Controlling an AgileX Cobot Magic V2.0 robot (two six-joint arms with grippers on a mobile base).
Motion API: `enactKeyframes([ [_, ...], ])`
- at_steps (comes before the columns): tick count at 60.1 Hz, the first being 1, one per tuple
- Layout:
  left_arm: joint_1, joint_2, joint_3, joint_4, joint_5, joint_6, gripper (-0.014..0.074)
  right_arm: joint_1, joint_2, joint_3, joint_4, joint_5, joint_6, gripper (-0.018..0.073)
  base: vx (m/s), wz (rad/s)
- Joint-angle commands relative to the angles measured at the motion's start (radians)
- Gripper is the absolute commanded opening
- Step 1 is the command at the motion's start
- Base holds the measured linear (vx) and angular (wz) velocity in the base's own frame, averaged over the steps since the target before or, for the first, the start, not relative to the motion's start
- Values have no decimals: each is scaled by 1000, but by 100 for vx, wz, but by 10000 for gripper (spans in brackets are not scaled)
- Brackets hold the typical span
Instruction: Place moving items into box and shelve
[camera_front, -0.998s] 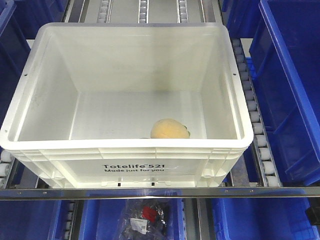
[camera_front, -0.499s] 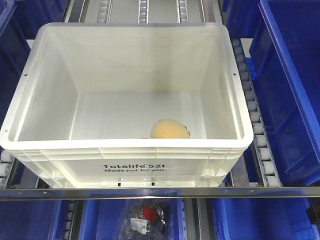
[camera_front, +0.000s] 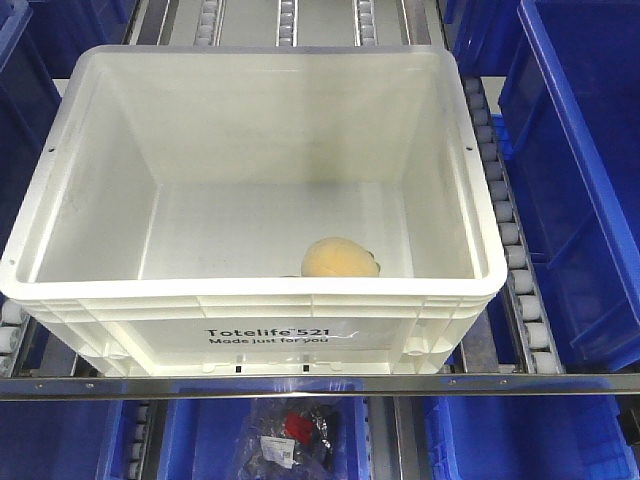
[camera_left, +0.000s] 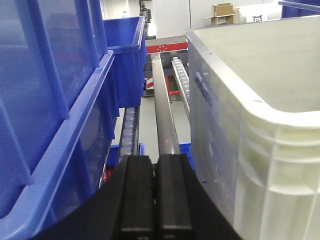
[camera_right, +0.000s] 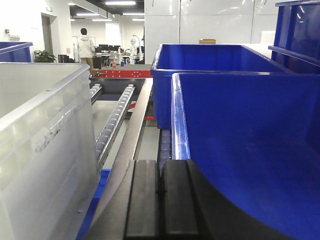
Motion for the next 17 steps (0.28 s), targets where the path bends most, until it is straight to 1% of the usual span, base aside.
enactKeyframes([
  [1, -6, -15, 17, -4, -86, -7, 20, -4, -12, 7, 3, -88, -10, -10, 0, 0],
  [17, -6, -15, 17, -4, -86, -7, 20, -4, -12, 7, 3, -88, -9, -10, 0, 0],
])
